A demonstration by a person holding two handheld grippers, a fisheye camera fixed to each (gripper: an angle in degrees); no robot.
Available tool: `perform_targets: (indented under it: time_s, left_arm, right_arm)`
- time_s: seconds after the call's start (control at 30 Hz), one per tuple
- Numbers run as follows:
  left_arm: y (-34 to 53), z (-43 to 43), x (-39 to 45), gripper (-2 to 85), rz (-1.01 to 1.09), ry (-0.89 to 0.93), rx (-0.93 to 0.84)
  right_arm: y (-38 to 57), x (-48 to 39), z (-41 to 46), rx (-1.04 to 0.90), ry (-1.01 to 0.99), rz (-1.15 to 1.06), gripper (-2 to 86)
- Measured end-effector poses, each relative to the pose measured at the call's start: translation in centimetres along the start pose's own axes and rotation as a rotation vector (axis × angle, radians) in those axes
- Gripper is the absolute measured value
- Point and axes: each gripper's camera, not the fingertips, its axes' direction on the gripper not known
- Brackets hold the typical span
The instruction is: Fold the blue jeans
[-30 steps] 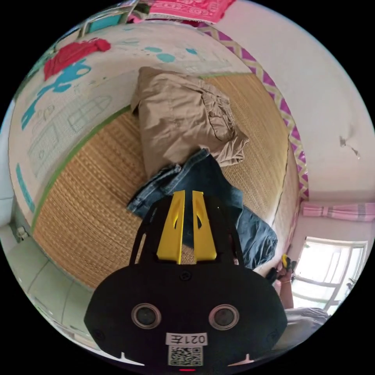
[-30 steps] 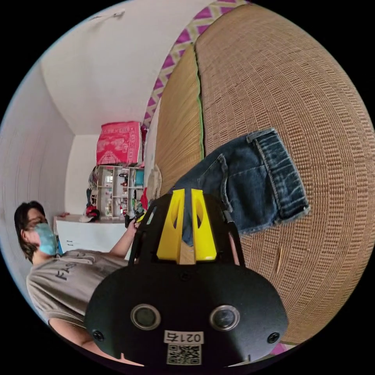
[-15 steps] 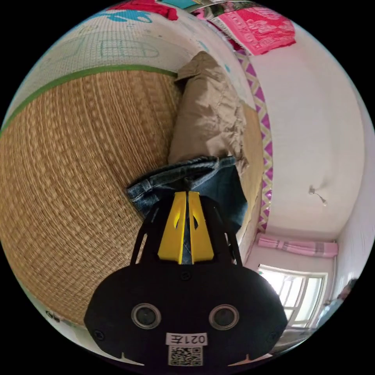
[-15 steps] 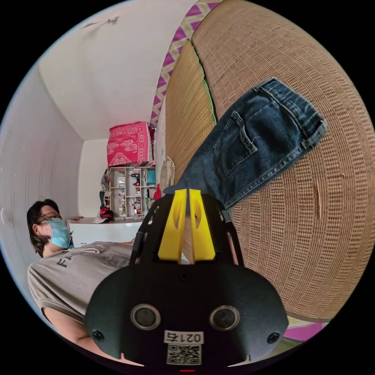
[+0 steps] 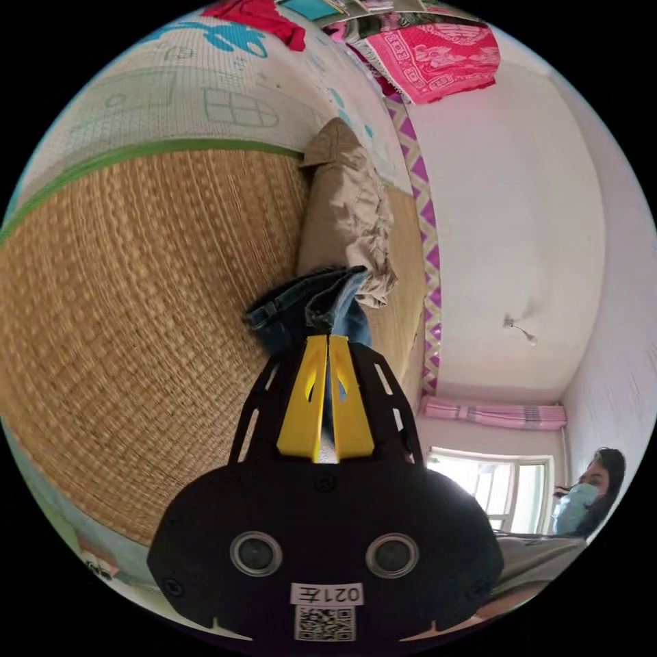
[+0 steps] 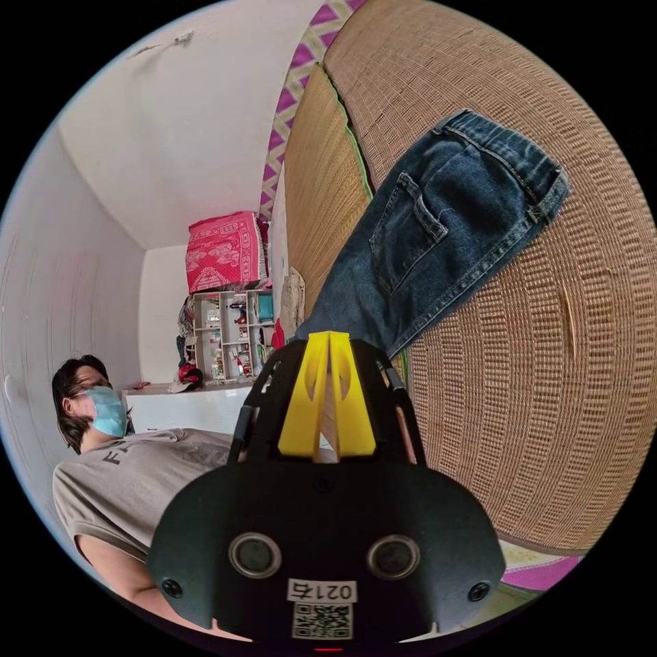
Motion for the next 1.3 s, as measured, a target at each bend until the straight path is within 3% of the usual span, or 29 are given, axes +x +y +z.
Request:
perform_targets:
  time_s: [0.2, 0.33, 0.5, 0.57, 0.63, 0.77, 0.97, 1.1, 1.13, 1.2, 1.3]
  left_arm:
    - [0.4, -0.4, -0.7, -0.9, 0.041, -0.076, -0.024]
    - [-0.1, 1.4, -4.8, -0.9, -0.074, -0.101, -0.061]
    - [0.3, -0.6, -3.7, -0.7, -0.033, -0.162, -0.016]
    - [2.2, -4.8, -4.1, -0.7, -0.118, -0.214, 0.170]
    - [3.5, -6.9, -4.4, -0.6, -0.140, -0.197, 0.217]
    - [5.4, -5.3, -2.5, 1.8, -0.034, -0.112, 0.036]
    - [8.8, -2.2, 0.1, 5.4, 0.022, 0.023, -0.071]
    - [9.8, -1.5, -0.1, 5.3, -0.021, 0.064, -0.095]
    - [9.8, -1.3, 0.1, 5.1, -0.020, 0.050, -0.110]
    - [9.5, -1.2, 0.4, 5.1, -0.015, 0.032, -0.124]
    - [8.6, -2.2, 1.5, 5.7, -0.003, 0.017, -0.117]
  right_arm:
    - [-0.4, -3.6, 0.8, -0.001, 0.017, 0.000, -0.4]
    - [-1.0, -5.2, 2.0, -0.011, 0.068, 0.004, 0.3]
    - [-4.3, -11.8, 5.9, -0.024, 0.315, -0.198, 3.5]
    - [-5.4, -14.9, 8.4, -0.050, 0.446, -0.337, 4.2]
    - [-6.4, -17.3, 11.2, -0.080, 0.574, -0.451, 4.3]
    - [-7.7, -18.1, 18.5, -0.184, 0.988, -0.619, 0.4]
    - [-7.9, -22.5, 19.6, -0.180, 1.014, -0.584, -0.8]
    - [-8.4, -26.0, 13.6, 0.132, 1.077, -0.523, -0.8]
    - [-8.7, -25.4, 13.3, 0.110, 1.100, -0.501, -0.8]
    - [-8.4, -21.3, 13.9, -0.138, 1.136, -0.522, -0.8]
    - [-5.9, -21.8, 14.3, -0.139, 1.204, -0.670, -0.7]
